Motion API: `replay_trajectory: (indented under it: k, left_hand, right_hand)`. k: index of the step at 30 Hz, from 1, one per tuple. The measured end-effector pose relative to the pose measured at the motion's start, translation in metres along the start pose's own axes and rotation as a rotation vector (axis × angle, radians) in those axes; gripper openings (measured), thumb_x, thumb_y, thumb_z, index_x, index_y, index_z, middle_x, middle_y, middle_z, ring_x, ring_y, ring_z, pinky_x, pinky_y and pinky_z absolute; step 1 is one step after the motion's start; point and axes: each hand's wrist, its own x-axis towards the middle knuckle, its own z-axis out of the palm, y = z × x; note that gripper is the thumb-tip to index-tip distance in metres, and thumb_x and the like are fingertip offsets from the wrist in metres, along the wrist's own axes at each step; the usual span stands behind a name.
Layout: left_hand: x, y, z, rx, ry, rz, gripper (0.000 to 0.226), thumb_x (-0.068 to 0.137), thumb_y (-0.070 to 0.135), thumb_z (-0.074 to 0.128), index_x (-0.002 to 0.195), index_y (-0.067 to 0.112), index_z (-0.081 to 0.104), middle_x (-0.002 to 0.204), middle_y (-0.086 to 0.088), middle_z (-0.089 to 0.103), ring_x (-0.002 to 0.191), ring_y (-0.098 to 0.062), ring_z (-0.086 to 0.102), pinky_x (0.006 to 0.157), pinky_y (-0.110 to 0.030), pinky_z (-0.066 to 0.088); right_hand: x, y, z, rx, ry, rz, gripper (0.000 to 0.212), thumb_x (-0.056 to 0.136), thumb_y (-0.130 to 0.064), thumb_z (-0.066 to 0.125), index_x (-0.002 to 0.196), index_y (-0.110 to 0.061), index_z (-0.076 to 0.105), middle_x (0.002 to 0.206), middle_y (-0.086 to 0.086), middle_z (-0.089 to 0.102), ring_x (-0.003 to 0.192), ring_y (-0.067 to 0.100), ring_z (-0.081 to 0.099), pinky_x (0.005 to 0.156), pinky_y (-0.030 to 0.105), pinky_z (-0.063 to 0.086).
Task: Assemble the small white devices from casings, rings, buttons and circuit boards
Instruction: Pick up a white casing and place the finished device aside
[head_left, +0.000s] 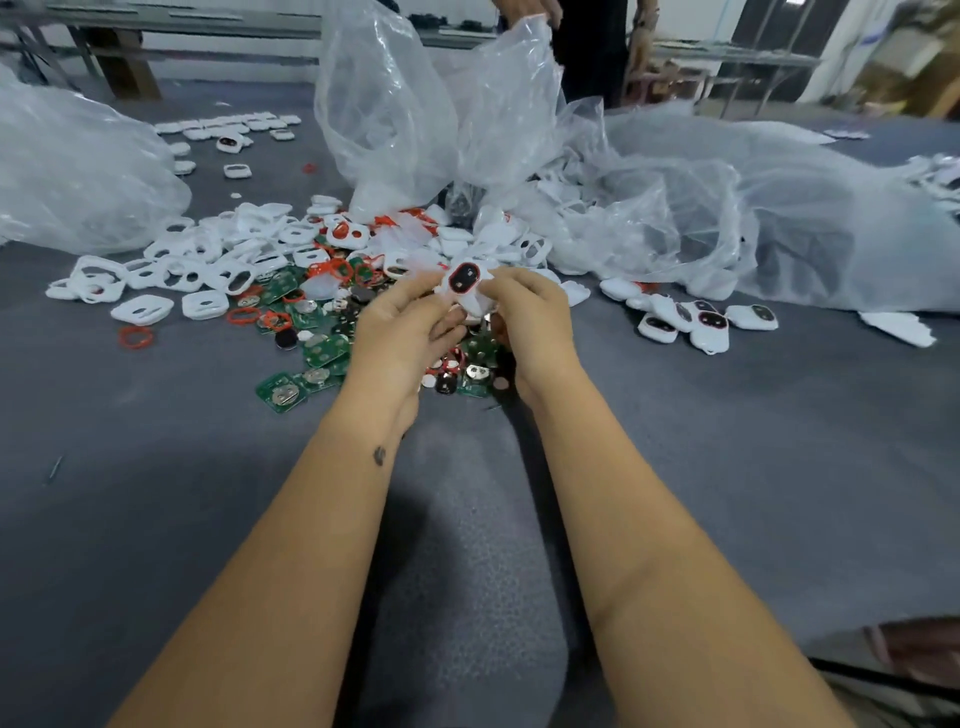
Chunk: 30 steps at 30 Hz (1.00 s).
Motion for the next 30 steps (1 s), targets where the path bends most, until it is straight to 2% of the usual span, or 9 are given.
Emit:
replay_trajectory:
  k: [4,7,10,14,16,21,25,27,30]
  left_hand:
    - [-0.002,-0.010,0.031,0.020,-0.066,-0.080,0.020,0.098,0.004,0.051,0.110,0.016,0.061,0.104,-0.006,0.070,0.095,-0.017,0.070,0.079,-0.025,0.059]
    - [-0.005,-0.017,0.047,0.004,-0.090,-0.111,0.021,0.099,0.004,0.048,0.114,0.013,0.060,0.104,-0.007,0.069,0.093,-0.018,0.069,0.079,-0.026,0.059]
    - [-0.011,-0.024,0.059,0.001,-0.108,-0.136,0.021,0.099,0.004,0.046,0.111,0.012,0.060,0.106,-0.009,0.069,0.095,-0.019,0.068,0.080,-0.026,0.059]
    - [-0.018,-0.028,0.064,-0.010,-0.111,-0.138,0.020,0.098,0.003,0.048,0.104,0.015,0.063,0.111,-0.011,0.069,0.102,-0.023,0.067,0.086,-0.030,0.057]
    - [-0.018,-0.027,0.062,-0.038,-0.095,-0.112,0.021,0.098,0.002,0.046,0.104,0.013,0.063,0.107,-0.010,0.069,0.103,-0.024,0.067,0.085,-0.028,0.058]
    - [-0.013,-0.014,0.039,-0.013,-0.039,-0.013,0.025,0.098,0.000,0.044,0.101,0.012,0.065,0.104,-0.009,0.070,0.095,-0.018,0.069,0.080,-0.022,0.058]
    - [-0.008,0.000,0.011,0.028,0.063,0.082,0.030,0.093,-0.005,0.044,0.096,0.012,0.068,0.091,-0.006,0.073,0.079,-0.009,0.070,0.069,-0.019,0.056]
    - [-0.005,0.007,-0.006,0.106,0.123,0.143,0.032,0.090,-0.004,0.048,0.088,0.017,0.072,0.082,-0.002,0.074,0.072,-0.008,0.069,0.062,-0.019,0.053]
    - [0.003,0.017,-0.035,0.226,0.229,0.251,0.037,0.087,-0.005,0.046,0.083,0.020,0.073,0.086,-0.002,0.074,0.078,-0.011,0.068,0.067,-0.022,0.052]
  right_hand:
    - [0.011,-0.006,-0.044,-0.053,0.302,0.006,0.018,0.083,-0.006,0.061,0.067,-0.016,0.062,0.064,0.001,0.051,0.062,0.015,0.043,0.056,0.025,0.036]
    - [0.019,-0.008,-0.079,-0.052,0.522,0.008,0.016,0.086,-0.006,0.059,0.072,-0.014,0.062,0.065,0.002,0.052,0.059,0.017,0.044,0.053,0.027,0.040]
    - [0.022,-0.007,-0.099,0.008,0.649,0.043,0.019,0.087,-0.004,0.052,0.102,-0.013,0.055,0.091,0.007,0.061,0.063,0.014,0.053,0.046,0.014,0.042]
    - [0.019,-0.001,-0.090,-0.054,0.718,0.021,0.029,0.088,-0.006,0.049,0.114,-0.017,0.050,0.128,0.012,0.050,0.084,0.021,0.057,0.068,0.030,0.048]
    - [0.014,0.002,-0.075,-0.122,0.654,-0.022,0.032,0.088,-0.007,0.049,0.119,-0.015,0.053,0.129,0.010,0.048,0.093,0.023,0.058,0.076,0.031,0.049]
    - [0.006,0.005,-0.026,-0.351,0.442,-0.179,0.026,0.088,-0.008,0.050,0.111,-0.017,0.060,0.122,0.001,0.049,0.079,0.000,0.048,0.064,0.011,0.035]
    - [-0.002,0.007,0.024,-0.417,0.239,-0.282,0.022,0.087,-0.008,0.051,0.101,-0.022,0.061,0.114,-0.001,0.054,0.095,0.014,0.056,0.083,0.031,0.047]
    - [-0.009,0.009,0.051,-0.460,0.116,-0.336,0.019,0.087,-0.008,0.051,0.096,-0.022,0.060,0.105,-0.003,0.053,0.096,0.016,0.055,0.082,0.033,0.046]
    - [-0.014,0.013,0.082,-0.519,-0.027,-0.391,0.020,0.086,-0.008,0.050,0.096,-0.020,0.062,0.102,-0.002,0.055,0.099,0.017,0.054,0.085,0.036,0.046]
